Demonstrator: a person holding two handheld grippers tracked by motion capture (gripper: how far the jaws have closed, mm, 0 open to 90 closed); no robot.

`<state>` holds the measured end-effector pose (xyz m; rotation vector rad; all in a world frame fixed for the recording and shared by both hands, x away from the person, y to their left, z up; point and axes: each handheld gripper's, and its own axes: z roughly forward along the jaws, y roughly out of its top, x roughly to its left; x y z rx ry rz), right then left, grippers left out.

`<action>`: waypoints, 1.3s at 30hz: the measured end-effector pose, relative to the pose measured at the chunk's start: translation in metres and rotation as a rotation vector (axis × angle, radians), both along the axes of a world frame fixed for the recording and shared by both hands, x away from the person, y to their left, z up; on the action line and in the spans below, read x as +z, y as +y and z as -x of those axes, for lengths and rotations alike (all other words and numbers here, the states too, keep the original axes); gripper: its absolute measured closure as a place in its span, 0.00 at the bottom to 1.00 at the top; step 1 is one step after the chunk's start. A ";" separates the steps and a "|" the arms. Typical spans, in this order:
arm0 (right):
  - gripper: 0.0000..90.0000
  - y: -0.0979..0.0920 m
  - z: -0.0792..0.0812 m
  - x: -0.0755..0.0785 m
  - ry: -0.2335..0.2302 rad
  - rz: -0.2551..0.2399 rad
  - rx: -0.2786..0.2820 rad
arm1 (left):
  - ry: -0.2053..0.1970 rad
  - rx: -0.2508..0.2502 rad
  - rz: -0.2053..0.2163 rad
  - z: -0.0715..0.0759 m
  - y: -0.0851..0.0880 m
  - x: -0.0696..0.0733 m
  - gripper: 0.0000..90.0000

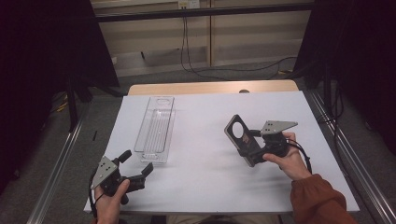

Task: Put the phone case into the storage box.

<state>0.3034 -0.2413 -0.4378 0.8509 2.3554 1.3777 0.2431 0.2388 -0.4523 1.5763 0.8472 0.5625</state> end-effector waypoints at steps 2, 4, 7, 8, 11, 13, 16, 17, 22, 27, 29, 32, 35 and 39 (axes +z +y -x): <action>0.14 0.003 0.004 -0.001 -0.005 -0.008 -0.002 | -0.001 0.003 0.003 0.001 -0.002 0.001 0.03; 0.14 0.005 0.007 -0.002 -0.005 -0.019 0.001 | -0.005 -0.014 -0.005 0.001 -0.002 0.002 0.03; 0.14 0.008 0.011 -0.002 -0.008 -0.047 0.010 | -0.004 -0.019 -0.003 0.001 -0.005 0.003 0.03; 0.14 0.009 0.012 -0.002 -0.007 -0.049 0.013 | -0.010 -0.025 -0.002 0.000 -0.005 0.004 0.03; 0.14 0.011 0.017 -0.002 -0.008 -0.068 0.026 | -0.004 -0.029 -0.010 0.001 -0.008 0.006 0.03; 0.14 0.012 0.019 -0.001 -0.013 -0.085 0.041 | -0.014 -0.050 -0.016 0.000 -0.009 0.007 0.03; 0.14 0.013 0.022 -0.001 -0.011 -0.102 0.056 | -0.010 -0.068 -0.025 -0.001 -0.014 0.011 0.03; 0.14 0.014 0.023 -0.001 -0.009 -0.111 0.060 | -0.013 -0.074 -0.031 -0.001 -0.016 0.012 0.03; 0.14 0.018 0.026 -0.001 -0.029 -0.128 0.057 | -0.028 -0.136 -0.036 -0.002 -0.024 0.017 0.03; 0.14 0.019 0.028 -0.003 -0.026 -0.145 0.064 | -0.021 -0.167 -0.046 -0.006 -0.033 0.017 0.04; 0.14 0.020 0.028 -0.004 -0.028 -0.148 0.063 | -0.005 -0.188 -0.061 -0.007 -0.037 0.017 0.03; 0.14 0.022 0.029 -0.004 -0.025 -0.161 0.069 | 0.022 -0.200 -0.046 -0.008 -0.045 0.015 0.05; 0.14 0.024 0.031 -0.004 -0.021 -0.157 0.079 | 0.025 -0.223 -0.040 -0.010 -0.052 0.014 0.06; 0.14 0.027 0.036 -0.003 -0.031 -0.166 0.095 | 0.006 -0.275 -0.062 -0.015 -0.060 0.018 0.09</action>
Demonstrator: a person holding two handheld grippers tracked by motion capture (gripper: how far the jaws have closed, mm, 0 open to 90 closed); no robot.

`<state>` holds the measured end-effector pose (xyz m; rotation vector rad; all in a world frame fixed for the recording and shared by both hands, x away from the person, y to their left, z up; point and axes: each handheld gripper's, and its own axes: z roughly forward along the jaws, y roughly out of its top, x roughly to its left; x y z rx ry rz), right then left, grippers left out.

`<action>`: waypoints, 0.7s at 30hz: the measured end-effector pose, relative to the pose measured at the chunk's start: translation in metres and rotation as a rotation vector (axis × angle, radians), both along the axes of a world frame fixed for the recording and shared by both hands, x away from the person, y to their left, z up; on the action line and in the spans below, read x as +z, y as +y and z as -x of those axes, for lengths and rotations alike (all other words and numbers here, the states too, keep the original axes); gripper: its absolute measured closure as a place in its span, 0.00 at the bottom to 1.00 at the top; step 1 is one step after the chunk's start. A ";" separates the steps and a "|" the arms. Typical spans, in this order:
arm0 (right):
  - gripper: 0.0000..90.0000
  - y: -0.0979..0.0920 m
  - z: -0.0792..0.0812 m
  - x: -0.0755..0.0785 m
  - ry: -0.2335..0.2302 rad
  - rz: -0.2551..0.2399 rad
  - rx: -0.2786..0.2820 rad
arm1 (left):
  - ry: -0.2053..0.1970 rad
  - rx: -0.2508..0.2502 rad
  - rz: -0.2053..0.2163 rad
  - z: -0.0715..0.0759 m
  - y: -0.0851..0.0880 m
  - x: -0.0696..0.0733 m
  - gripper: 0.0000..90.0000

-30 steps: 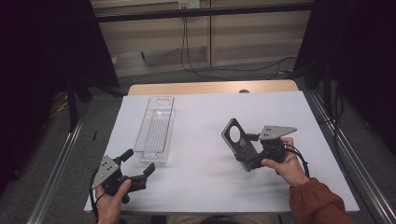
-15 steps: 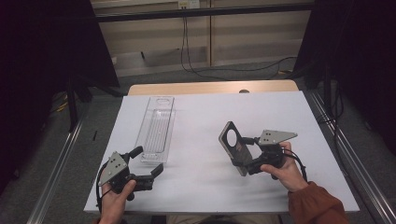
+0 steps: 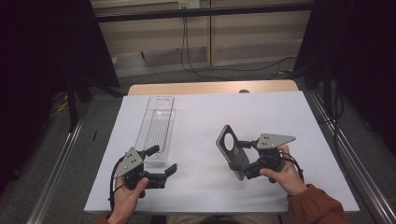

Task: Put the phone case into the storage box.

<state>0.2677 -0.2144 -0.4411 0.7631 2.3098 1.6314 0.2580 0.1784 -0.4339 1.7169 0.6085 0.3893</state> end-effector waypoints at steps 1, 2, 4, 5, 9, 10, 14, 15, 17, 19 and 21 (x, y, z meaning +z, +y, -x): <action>0.14 0.001 0.001 0.000 -0.002 -0.011 0.005 | -0.011 -0.019 -0.016 -0.001 -0.002 0.001 0.09; 0.14 0.002 0.001 0.001 -0.010 -0.012 0.009 | -0.017 -0.025 -0.017 -0.002 -0.005 0.002 0.10; 0.14 0.002 0.003 0.001 -0.024 -0.012 0.012 | -0.029 -0.066 -0.032 -0.003 -0.011 0.004 0.10; 0.14 0.003 0.003 0.001 -0.020 -0.017 0.011 | -0.038 -0.086 -0.034 -0.003 -0.013 0.004 0.10; 0.14 0.005 0.004 -0.002 -0.017 -0.032 0.025 | -0.037 -0.131 -0.025 -0.005 -0.023 0.005 0.08; 0.14 0.006 0.004 -0.002 -0.012 -0.034 0.035 | -0.032 -0.141 -0.009 -0.005 -0.026 0.005 0.08; 0.14 0.009 0.005 -0.002 -0.030 -0.039 0.057 | -0.040 -0.185 0.019 -0.009 -0.034 0.007 0.06; 0.14 0.009 0.005 -0.003 -0.020 -0.055 0.067 | -0.040 -0.203 0.017 -0.010 -0.036 0.008 0.05; 0.14 0.008 0.004 -0.003 -0.021 -0.060 0.065 | -0.045 -0.195 0.025 -0.010 -0.042 0.009 0.04; 0.14 0.007 0.004 -0.004 -0.011 -0.067 0.068 | -0.047 -0.215 0.021 -0.010 -0.045 0.010 0.04; 0.14 0.007 0.003 -0.005 0.000 -0.078 0.081 | -0.046 -0.224 0.034 -0.010 -0.049 0.010 0.03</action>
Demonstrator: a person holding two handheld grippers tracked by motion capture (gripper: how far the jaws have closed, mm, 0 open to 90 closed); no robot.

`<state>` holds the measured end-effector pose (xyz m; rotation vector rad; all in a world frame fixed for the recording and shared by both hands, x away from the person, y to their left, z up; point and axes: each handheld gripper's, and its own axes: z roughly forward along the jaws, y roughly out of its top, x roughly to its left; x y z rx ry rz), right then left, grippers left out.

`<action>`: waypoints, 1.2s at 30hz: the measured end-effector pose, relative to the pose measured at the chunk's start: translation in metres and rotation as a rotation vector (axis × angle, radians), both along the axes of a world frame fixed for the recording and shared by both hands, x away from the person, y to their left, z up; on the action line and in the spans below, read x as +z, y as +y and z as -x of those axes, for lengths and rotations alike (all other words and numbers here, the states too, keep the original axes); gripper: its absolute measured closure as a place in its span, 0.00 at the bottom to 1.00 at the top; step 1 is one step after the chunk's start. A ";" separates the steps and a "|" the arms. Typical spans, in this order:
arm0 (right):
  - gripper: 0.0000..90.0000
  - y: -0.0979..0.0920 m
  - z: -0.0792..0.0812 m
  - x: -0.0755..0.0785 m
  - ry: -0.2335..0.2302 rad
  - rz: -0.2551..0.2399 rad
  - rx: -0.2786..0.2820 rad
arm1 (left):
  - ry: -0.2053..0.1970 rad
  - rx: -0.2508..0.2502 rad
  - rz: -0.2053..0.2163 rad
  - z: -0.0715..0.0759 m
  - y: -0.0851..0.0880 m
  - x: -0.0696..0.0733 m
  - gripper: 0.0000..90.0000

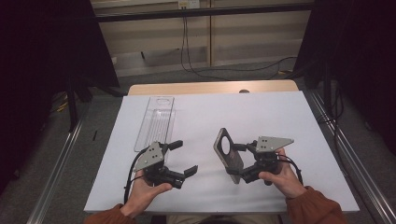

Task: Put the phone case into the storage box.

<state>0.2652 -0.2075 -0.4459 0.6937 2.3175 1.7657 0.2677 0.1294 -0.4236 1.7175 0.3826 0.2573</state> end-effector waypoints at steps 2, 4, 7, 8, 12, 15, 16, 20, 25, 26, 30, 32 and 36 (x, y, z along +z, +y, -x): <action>0.14 0.001 -0.001 0.000 -0.002 -0.005 0.012 | 0.006 -0.044 0.024 -0.001 -0.003 0.000 0.02; 0.13 0.002 0.000 0.000 0.000 -0.011 0.030 | 0.007 -0.055 0.046 -0.002 -0.006 0.001 0.01; 0.13 0.004 0.001 0.001 -0.001 -0.003 0.039 | 0.001 -0.068 0.053 -0.002 -0.014 0.002 0.01; 0.14 0.005 0.001 0.001 -0.002 -0.005 0.041 | 0.002 -0.087 0.062 -0.002 -0.016 0.001 0.01; 0.13 0.003 0.000 0.001 0.005 -0.023 0.061 | -0.001 -0.092 0.057 0.001 -0.026 0.001 0.01; 0.13 0.003 0.000 0.002 0.018 -0.042 0.074 | 0.006 -0.146 0.083 0.000 -0.033 0.000 0.01; 0.14 0.003 0.001 0.002 0.015 -0.042 0.079 | 0.006 -0.146 0.073 0.000 -0.034 0.000 0.01; 0.13 0.003 0.001 0.002 0.012 -0.048 0.097 | 0.030 -0.161 0.098 -0.002 -0.039 -0.002 0.01; 0.13 0.005 0.001 0.002 0.010 -0.072 0.120 | 0.050 -0.184 0.132 -0.013 -0.042 0.000 0.01; 0.13 0.006 0.002 0.001 0.005 -0.068 0.131 | 0.053 -0.188 0.123 -0.016 -0.042 0.001 0.01; 0.13 0.009 0.002 0.000 0.000 -0.059 0.136 | 0.040 -0.198 0.133 -0.024 -0.045 0.007 0.01; 0.13 0.009 0.002 0.000 -0.003 -0.060 0.139 | 0.042 -0.227 0.147 -0.025 -0.048 0.010 0.01; 0.13 0.008 0.002 0.001 -0.002 -0.066 0.142 | 0.035 -0.264 0.133 -0.027 -0.052 0.012 0.01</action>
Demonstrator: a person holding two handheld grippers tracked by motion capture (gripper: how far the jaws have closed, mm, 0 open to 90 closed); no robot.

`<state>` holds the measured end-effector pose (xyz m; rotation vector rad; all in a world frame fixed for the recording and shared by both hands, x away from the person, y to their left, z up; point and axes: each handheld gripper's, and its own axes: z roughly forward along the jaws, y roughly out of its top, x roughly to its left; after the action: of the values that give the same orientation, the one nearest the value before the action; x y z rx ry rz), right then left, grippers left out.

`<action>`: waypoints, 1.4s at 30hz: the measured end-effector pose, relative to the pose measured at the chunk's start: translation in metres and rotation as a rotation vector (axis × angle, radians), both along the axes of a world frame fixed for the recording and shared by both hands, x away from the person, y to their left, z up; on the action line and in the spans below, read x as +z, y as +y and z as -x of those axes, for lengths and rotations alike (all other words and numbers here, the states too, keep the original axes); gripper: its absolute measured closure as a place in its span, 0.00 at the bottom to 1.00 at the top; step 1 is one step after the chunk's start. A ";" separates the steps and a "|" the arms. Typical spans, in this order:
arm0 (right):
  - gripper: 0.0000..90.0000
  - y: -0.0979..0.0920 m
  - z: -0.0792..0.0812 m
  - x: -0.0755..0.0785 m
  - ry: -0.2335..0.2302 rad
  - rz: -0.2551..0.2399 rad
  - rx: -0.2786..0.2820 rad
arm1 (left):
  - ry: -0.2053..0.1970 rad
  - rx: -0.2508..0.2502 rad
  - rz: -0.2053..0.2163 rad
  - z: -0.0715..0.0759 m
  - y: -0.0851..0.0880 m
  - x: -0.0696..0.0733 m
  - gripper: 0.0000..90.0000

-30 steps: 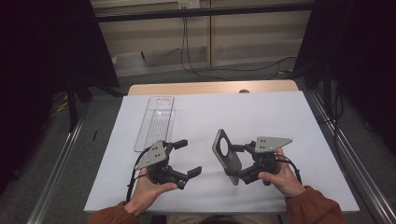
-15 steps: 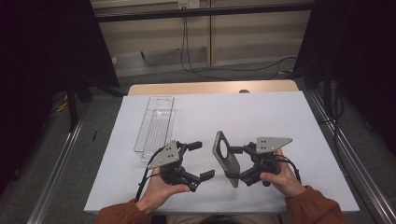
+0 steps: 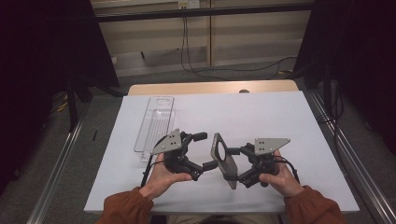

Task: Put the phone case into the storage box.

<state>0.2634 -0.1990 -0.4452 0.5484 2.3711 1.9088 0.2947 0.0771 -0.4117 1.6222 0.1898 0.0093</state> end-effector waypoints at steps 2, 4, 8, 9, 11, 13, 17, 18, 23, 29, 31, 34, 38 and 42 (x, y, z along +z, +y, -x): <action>0.13 0.000 0.001 0.000 0.007 -0.006 0.005 | 0.002 -0.010 0.004 0.002 -0.005 -0.002 0.02; 0.13 0.001 0.001 0.000 0.005 -0.008 0.018 | 0.006 -0.017 -0.009 0.002 -0.008 -0.003 0.02; 0.13 0.002 0.003 0.001 0.005 -0.006 0.035 | 0.015 -0.073 0.026 0.001 -0.012 -0.008 0.02; 0.13 0.002 0.003 0.000 0.006 -0.006 0.034 | 0.006 -0.078 0.017 0.000 -0.012 -0.009 0.03; 0.13 0.002 0.002 0.000 0.007 -0.004 0.043 | -0.002 -0.070 0.012 0.000 -0.014 -0.010 0.04; 0.13 0.002 0.002 -0.001 0.012 -0.004 0.041 | -0.005 -0.063 0.005 -0.001 -0.013 -0.010 0.04; 0.13 0.001 0.002 0.000 0.011 -0.005 0.043 | -0.011 -0.077 0.030 -0.004 -0.007 -0.007 0.03; 0.13 0.001 0.002 0.000 0.013 -0.007 0.046 | -0.006 -0.079 0.039 -0.004 -0.007 -0.007 0.03; 0.13 0.003 0.002 -0.002 0.025 -0.010 0.073 | -0.014 -0.109 0.044 -0.003 -0.008 -0.007 0.04; 0.13 0.005 0.003 -0.002 0.028 -0.001 0.085 | -0.031 -0.114 0.036 -0.002 -0.009 -0.007 0.05; 0.13 0.005 0.003 -0.002 0.024 0.001 0.085 | -0.023 -0.120 0.037 -0.002 -0.009 -0.008 0.05; 0.13 0.006 0.004 -0.002 0.025 0.007 0.090 | -0.028 -0.129 0.034 0.000 -0.011 -0.009 0.06; 0.13 0.007 0.004 -0.003 0.025 0.009 0.095 | -0.037 -0.135 0.027 0.000 -0.012 -0.009 0.08; 0.13 0.007 0.003 -0.003 0.025 0.007 0.095 | -0.026 -0.132 0.030 -0.001 -0.011 -0.009 0.09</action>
<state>0.2603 -0.1919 -0.4481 0.4708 2.4607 1.9413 0.2953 0.0657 -0.4209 1.6007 0.0626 -0.0738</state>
